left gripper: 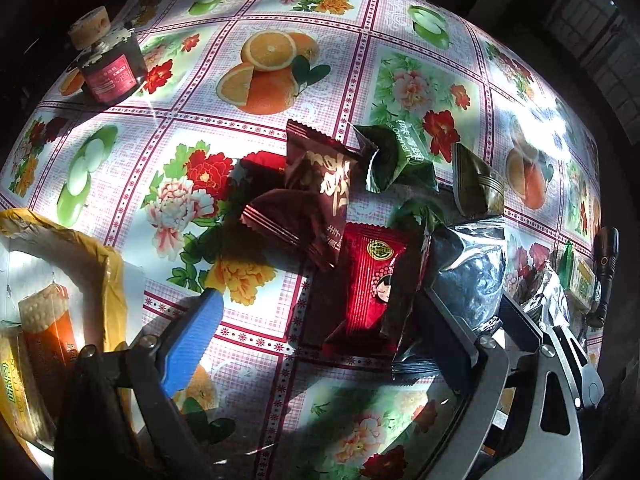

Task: Organize snacks
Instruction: 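Grasp a red wrapped snack with the left tool while the right tool grasps a silver foil bag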

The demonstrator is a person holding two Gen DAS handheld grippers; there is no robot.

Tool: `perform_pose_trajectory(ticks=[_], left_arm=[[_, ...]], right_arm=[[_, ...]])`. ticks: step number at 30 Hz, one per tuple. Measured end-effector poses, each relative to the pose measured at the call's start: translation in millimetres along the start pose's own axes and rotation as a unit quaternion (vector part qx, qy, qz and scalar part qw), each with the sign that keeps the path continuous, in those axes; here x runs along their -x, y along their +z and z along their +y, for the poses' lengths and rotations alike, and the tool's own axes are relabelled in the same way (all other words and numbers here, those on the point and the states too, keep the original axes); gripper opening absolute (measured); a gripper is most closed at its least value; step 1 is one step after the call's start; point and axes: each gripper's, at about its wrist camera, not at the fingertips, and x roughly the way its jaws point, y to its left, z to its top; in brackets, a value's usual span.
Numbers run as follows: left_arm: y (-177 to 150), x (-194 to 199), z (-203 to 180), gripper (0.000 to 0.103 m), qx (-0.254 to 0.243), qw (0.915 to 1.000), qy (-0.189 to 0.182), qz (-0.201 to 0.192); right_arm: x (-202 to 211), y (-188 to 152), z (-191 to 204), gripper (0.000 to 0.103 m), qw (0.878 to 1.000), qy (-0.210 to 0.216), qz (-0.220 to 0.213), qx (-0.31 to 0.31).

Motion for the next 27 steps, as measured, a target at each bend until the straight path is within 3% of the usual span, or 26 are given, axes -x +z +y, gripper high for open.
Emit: perform_pose_trajectory(ticks=[2, 4, 6, 8, 12, 16, 19, 27], left_arm=[[-1, -1, -7, 0.092, -0.013, 0.9998, 0.013, -0.004], [-4, 1, -16, 0.068, -0.031, 0.9985, 0.040, -0.020], [-6, 5, -25, 0.032, -0.042, 0.9981, 0.038, -0.026], [-7, 7, -27, 0.021, -0.042, 0.9986, 0.025, -0.021], [-14, 10, -25, 0.020, -0.045, 0.9984, 0.028, -0.020], [-31, 24, -7, 0.020, -0.033, 0.9990, 0.022, -0.019], [-45, 37, -4, 0.020, -0.032, 0.9990, 0.021, -0.025], [-81, 72, 2, 0.020, -0.050, 0.9974, 0.015, -0.049]], right_arm=[[8, -4, -14, 0.051, 1.000, -0.020, 0.002, -0.014], [17, -8, -28, 0.049, 0.999, -0.032, 0.003, -0.028], [24, -11, -37, 0.049, 0.999, -0.027, -0.003, -0.043], [29, -12, -42, 0.050, 0.998, -0.018, -0.006, -0.061], [23, -4, -30, 0.061, 0.999, -0.024, -0.006, -0.048], [-1, 3, -21, 0.064, 0.998, -0.042, 0.019, -0.047], [-4, 0, -15, 0.060, 0.997, -0.065, 0.006, -0.032], [59, -31, -20, 0.058, 0.998, -0.007, -0.036, -0.057]])
